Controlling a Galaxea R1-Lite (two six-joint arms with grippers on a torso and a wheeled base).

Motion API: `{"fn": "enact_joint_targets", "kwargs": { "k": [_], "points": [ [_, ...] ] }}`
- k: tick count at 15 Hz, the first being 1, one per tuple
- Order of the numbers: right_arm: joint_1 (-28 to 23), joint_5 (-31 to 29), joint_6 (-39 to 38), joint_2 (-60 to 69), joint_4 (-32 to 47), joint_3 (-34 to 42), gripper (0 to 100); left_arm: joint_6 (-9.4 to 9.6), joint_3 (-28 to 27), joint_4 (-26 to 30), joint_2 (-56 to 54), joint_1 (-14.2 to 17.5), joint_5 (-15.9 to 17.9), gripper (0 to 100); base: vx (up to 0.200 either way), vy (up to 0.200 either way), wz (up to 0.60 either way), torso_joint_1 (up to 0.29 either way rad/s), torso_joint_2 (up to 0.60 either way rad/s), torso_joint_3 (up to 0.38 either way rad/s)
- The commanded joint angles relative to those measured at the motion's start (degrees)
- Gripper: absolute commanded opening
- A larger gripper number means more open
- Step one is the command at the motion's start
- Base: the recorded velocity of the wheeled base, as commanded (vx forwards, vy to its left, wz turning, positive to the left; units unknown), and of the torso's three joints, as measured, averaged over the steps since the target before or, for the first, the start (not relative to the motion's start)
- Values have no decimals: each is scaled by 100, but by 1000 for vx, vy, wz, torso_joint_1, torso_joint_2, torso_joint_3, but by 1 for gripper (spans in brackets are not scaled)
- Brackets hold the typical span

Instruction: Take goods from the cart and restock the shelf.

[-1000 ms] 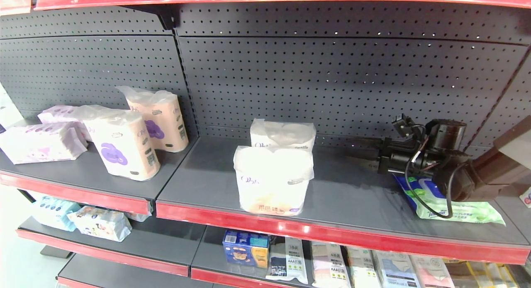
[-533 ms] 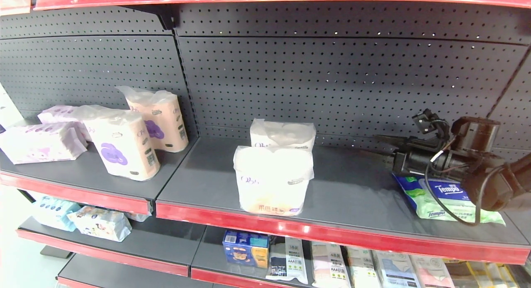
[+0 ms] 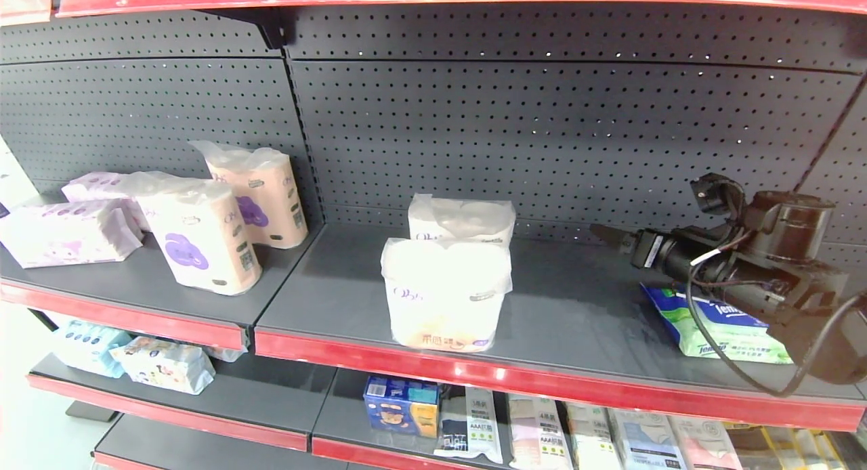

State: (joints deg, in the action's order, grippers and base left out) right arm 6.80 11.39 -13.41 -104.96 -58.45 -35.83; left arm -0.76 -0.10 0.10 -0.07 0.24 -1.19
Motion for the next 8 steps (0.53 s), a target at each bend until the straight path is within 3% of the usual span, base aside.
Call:
{"fn": "enact_joint_targets", "kwargs": {
  "k": [1, 5, 8],
  "points": [
    [366, -75, -21, 169, -26, 436, 100, -4, 1, -1, 7, 2, -4, 100, 0, 0, 0, 0, 0, 0],
    [1007, -682, -100, 20, -43, 577, 100, -4, 1, -1, 7, 2, -4, 100, 0, 0, 0, 0, 0, 0],
    [1139, -1121, 5, -297, -52, 595, 100, -4, 1, -1, 7, 2, -4, 100, 0, 0, 0, 0, 0, 0]
  ]
}}
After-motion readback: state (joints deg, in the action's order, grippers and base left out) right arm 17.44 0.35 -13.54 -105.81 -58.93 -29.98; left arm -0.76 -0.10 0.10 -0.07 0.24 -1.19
